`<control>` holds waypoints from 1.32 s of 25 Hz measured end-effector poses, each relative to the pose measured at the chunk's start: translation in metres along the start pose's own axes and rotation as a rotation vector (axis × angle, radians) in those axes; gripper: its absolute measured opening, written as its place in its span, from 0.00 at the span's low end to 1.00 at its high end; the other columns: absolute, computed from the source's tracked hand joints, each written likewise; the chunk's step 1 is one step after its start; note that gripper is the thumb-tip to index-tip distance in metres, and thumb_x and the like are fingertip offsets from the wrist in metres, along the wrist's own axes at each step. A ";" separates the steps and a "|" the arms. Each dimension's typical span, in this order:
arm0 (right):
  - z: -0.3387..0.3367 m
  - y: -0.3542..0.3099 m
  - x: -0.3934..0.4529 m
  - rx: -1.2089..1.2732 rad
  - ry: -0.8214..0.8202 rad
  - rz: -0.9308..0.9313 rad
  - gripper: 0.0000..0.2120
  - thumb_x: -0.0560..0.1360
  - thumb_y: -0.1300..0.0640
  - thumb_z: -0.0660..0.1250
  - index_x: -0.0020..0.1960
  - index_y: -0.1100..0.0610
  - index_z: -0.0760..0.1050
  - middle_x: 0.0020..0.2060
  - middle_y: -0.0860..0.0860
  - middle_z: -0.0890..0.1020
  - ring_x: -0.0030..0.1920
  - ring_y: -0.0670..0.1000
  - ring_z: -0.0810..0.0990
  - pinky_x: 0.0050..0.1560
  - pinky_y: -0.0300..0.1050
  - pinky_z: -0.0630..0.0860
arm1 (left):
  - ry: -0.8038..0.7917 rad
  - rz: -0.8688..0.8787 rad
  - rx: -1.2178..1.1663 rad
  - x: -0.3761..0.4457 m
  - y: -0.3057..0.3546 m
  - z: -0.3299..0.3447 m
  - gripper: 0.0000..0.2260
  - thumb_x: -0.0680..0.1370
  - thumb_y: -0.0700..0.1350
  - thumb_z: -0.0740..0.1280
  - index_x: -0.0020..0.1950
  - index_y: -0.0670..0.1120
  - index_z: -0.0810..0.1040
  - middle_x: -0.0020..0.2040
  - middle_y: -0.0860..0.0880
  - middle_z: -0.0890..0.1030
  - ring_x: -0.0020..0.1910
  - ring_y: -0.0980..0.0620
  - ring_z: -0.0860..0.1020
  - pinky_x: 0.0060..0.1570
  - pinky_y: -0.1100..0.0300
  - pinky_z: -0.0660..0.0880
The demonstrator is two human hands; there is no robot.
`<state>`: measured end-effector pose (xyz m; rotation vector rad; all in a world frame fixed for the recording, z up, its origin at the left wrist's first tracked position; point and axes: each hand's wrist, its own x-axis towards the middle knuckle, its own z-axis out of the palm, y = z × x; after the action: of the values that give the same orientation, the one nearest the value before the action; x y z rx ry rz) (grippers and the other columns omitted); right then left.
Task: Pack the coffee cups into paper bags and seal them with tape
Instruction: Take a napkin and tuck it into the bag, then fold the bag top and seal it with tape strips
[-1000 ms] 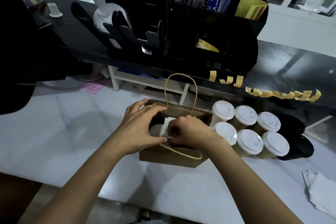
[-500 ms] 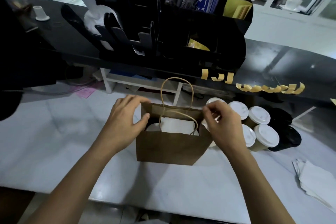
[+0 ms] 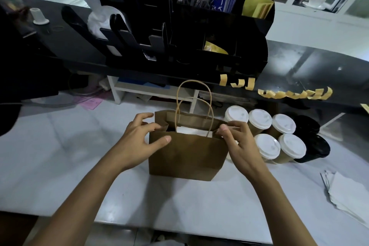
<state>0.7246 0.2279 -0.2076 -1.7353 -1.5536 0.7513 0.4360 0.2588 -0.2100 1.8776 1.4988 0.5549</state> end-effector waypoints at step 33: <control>-0.011 -0.001 0.065 0.118 0.015 -0.059 0.07 0.79 0.46 0.69 0.49 0.49 0.82 0.45 0.43 0.85 0.51 0.43 0.82 0.53 0.44 0.76 | 0.156 -0.007 -0.364 0.029 -0.023 0.008 0.08 0.74 0.44 0.76 0.48 0.57 0.87 0.46 0.60 0.86 0.50 0.59 0.82 0.57 0.55 0.78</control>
<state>0.7405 0.2908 -0.1987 -1.5990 -1.5131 0.7826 0.4332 0.2873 -0.2339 1.5755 1.3894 0.9224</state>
